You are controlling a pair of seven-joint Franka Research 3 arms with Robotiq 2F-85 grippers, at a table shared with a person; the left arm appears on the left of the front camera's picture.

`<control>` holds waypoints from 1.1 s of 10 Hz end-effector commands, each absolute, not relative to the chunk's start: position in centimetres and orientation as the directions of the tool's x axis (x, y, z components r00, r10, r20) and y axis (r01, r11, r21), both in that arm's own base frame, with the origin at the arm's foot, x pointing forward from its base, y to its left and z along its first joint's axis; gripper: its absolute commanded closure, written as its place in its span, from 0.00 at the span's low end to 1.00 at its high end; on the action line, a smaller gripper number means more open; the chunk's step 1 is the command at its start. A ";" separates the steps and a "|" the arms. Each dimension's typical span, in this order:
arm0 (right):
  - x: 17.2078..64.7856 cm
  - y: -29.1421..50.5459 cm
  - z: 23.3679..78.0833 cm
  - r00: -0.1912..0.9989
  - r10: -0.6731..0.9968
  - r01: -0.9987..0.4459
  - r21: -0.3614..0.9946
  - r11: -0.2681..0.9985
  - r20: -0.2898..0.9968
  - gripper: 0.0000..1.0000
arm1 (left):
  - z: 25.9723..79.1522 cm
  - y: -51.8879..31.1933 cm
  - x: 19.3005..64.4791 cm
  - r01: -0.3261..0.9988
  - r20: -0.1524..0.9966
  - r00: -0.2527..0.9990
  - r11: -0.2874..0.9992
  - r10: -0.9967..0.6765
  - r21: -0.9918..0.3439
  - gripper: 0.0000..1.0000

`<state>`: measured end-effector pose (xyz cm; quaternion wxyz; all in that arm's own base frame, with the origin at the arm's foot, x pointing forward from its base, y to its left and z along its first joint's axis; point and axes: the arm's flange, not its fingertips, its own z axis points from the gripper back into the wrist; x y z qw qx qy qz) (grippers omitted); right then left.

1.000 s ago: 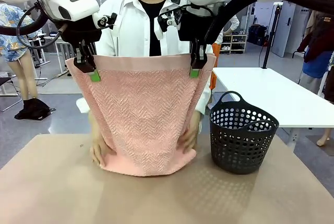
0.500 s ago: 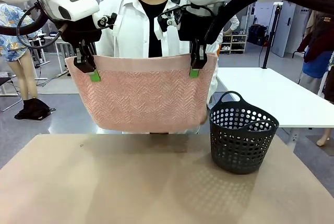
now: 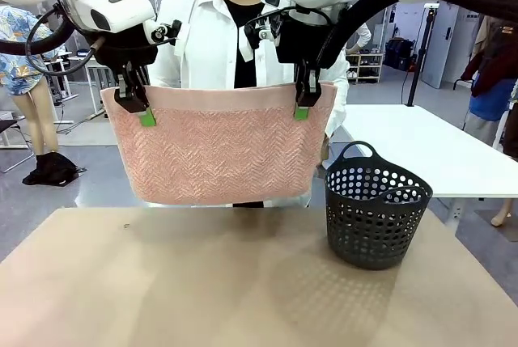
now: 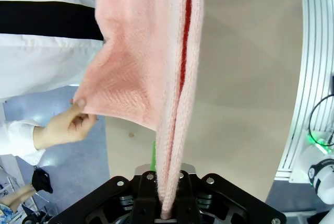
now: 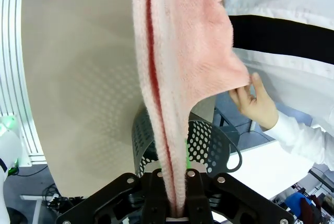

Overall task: Fold the towel.
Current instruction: Release the end of the 100 cm Hotel Towel you were holding.

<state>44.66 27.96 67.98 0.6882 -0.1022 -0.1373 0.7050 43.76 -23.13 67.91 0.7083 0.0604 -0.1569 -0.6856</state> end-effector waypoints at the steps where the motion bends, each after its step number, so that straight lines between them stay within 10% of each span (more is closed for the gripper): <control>1: 44.6 27.9 68.2 -0.032 0.999 -0.941 -0.339 -0.015 0.043 1.00 | 68.1 -23.0 43.7 0.951 0.135 0.010 0.051 -0.991 0.306 1.00; 11: 44.6 27.9 68.2 -0.032 0.999 -0.941 -0.339 -0.015 0.043 1.00 | 68.1 -23.0 43.7 0.951 0.135 0.010 0.051 -0.991 0.306 1.00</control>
